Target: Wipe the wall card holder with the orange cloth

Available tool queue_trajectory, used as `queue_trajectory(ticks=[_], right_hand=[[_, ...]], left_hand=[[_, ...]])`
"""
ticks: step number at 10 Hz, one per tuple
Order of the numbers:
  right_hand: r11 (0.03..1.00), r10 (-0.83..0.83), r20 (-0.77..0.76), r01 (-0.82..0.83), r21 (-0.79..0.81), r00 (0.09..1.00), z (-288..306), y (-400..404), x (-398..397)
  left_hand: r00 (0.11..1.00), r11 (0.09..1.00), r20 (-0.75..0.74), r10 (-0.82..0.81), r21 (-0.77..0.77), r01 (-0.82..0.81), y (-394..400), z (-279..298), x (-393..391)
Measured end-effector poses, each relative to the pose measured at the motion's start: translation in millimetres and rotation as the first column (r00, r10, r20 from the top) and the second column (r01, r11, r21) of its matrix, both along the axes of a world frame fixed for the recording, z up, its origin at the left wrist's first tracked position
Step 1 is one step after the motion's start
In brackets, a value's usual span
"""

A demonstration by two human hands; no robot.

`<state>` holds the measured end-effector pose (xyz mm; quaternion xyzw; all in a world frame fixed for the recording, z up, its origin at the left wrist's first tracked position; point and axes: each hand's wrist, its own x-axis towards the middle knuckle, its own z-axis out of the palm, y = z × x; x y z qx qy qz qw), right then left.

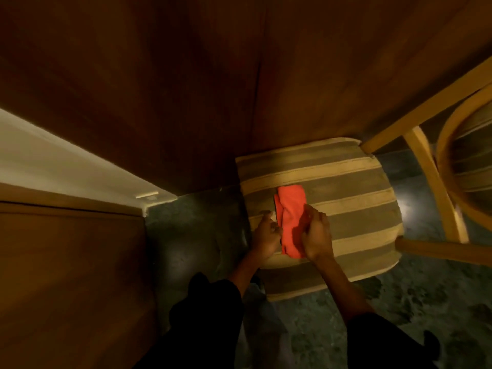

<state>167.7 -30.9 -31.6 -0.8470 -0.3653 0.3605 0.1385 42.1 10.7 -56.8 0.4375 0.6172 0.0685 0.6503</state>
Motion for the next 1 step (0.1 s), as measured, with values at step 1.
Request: queue_trajectory(ticks=[1], right_hand=[[0.977, 0.175, 0.151, -0.191, 0.097, 0.973, 45.3, 15.4, -32.9]], left_hand=[[0.959, 0.917, -0.263, -0.107, 0.347, 0.198, 2.3, 36.1, -32.7]])
